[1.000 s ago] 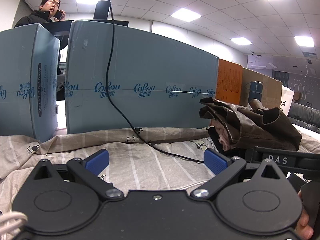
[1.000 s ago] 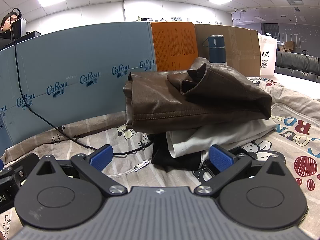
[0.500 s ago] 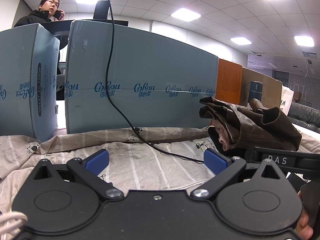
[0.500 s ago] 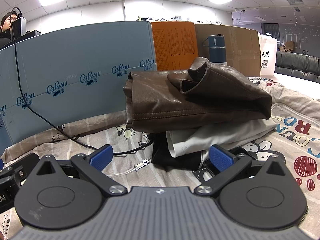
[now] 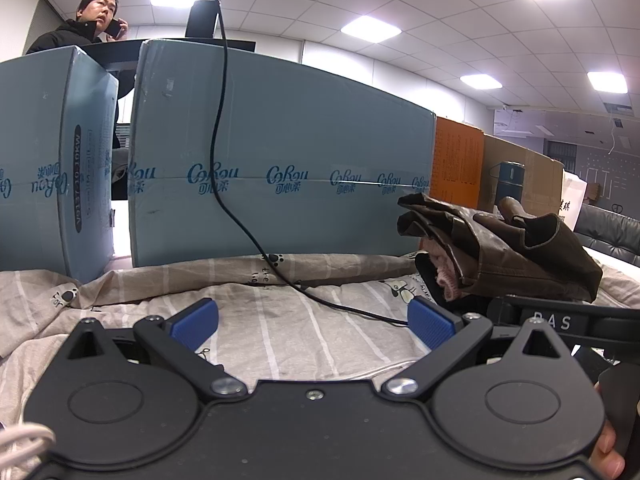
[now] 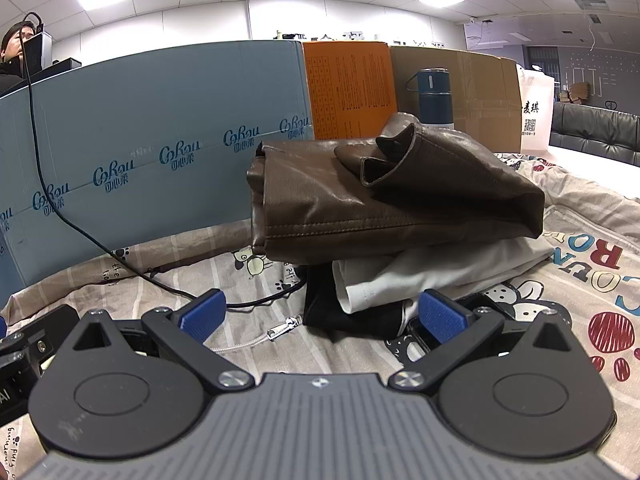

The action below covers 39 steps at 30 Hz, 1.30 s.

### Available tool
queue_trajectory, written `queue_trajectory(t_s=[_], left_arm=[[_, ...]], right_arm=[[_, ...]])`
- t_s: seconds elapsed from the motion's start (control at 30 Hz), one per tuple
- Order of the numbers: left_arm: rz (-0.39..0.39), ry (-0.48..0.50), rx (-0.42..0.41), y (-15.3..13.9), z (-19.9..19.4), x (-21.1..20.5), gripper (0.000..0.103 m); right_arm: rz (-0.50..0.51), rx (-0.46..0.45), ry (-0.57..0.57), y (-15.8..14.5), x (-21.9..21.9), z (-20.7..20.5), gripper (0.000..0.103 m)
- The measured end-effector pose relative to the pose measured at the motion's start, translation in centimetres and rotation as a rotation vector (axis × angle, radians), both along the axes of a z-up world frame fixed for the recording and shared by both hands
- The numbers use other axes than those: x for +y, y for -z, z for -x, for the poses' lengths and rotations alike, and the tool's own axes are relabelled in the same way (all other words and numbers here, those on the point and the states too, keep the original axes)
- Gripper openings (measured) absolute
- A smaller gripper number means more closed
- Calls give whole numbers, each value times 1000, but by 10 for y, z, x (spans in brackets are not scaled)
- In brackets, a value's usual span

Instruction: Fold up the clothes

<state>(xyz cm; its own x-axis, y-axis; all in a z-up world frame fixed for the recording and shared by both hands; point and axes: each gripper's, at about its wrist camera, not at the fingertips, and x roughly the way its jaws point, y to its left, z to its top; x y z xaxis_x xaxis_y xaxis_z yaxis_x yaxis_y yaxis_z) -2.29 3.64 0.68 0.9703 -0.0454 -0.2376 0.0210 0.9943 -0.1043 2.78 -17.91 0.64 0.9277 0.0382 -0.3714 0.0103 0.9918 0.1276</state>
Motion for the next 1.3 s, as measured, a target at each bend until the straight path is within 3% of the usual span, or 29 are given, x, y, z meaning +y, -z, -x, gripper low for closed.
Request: queue_trajectory(t_s=[1.3], left_arm=[[-4, 19, 10, 1, -1, -3, 103]], right_arm=[[5, 0, -6, 0, 0, 0, 103]])
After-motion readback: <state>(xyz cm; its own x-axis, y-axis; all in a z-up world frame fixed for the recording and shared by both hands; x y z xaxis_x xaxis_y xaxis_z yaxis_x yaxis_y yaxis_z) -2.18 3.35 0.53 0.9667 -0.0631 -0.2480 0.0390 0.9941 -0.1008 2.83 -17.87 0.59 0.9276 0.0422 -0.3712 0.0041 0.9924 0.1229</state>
